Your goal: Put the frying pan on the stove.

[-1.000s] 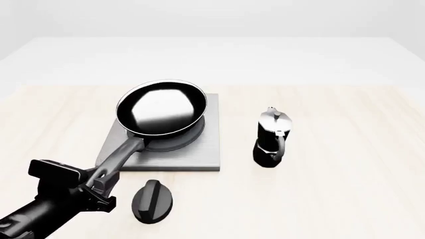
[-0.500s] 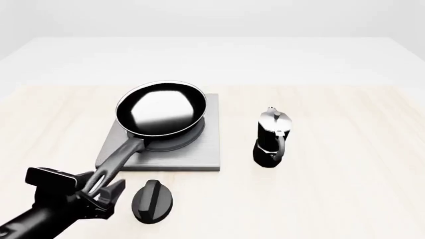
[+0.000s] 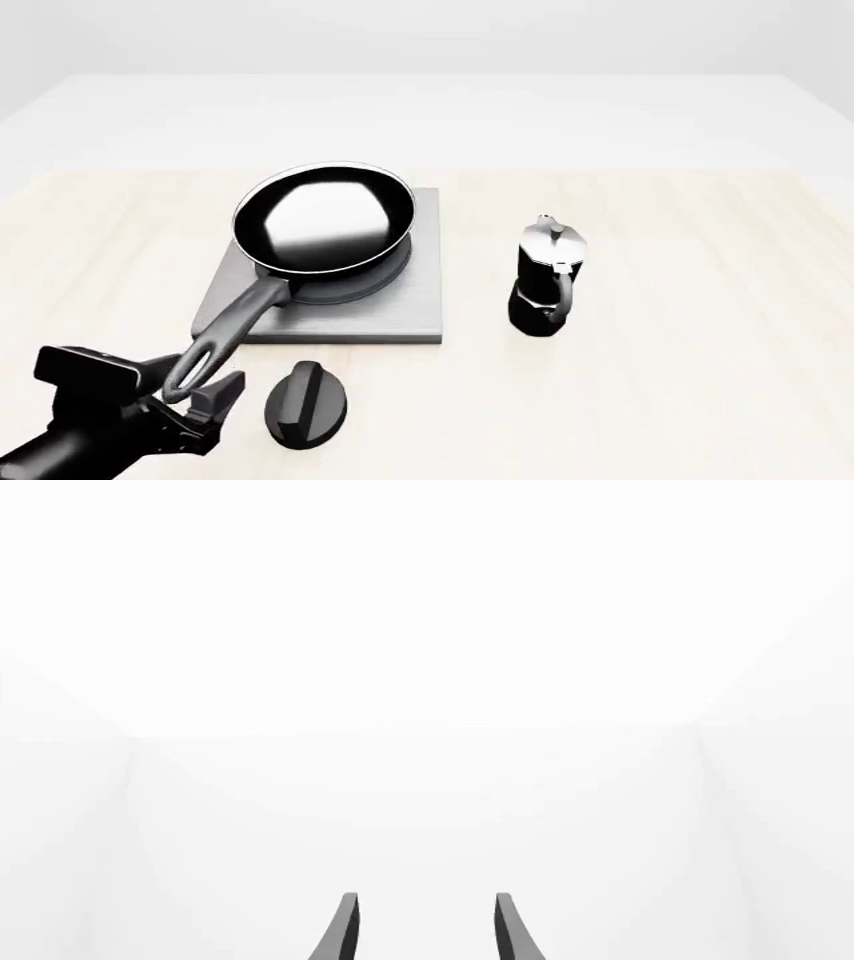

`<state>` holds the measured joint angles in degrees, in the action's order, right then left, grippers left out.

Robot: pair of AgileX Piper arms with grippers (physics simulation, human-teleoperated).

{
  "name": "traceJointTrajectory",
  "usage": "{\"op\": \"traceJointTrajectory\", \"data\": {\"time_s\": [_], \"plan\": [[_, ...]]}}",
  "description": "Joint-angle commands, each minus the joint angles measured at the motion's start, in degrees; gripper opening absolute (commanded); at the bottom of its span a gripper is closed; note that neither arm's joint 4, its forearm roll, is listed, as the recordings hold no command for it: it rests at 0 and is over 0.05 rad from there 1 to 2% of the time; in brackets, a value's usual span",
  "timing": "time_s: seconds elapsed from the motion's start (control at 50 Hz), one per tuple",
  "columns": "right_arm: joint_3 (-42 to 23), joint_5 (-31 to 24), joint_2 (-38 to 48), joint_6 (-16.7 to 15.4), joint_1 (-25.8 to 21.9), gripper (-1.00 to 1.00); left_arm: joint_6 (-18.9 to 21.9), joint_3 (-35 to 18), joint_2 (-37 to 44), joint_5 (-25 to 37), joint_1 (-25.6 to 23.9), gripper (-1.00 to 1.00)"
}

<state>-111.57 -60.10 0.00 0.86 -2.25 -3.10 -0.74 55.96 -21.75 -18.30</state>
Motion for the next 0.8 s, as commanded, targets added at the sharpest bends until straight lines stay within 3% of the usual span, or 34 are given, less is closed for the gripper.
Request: {"op": "traceJointTrajectory", "data": {"time_s": [0.02, 0.08, 0.5, 0.8], "plan": [[0.1, 0.1, 0.0, 0.0, -0.1, 1.0, 0.7, -1.1, -10.4, 11.0, 0.4, 1.0], [0.1, 0.1, 0.0, 0.1, -0.2, 1.0, 1.3, -1.9, -14.8, 15.6, 1.1, 1.0], [-0.4, -0.2, 0.0, 0.4, -0.2, 1.0, 3.3, -7.8, -28.0, 31.3, 0.2, 1.0], [-0.4, -0.2, 0.0, 0.2, -0.3, 1.0, 9.3, -20.2, -36.8, 43.9, 2.8, 1.0]]}}
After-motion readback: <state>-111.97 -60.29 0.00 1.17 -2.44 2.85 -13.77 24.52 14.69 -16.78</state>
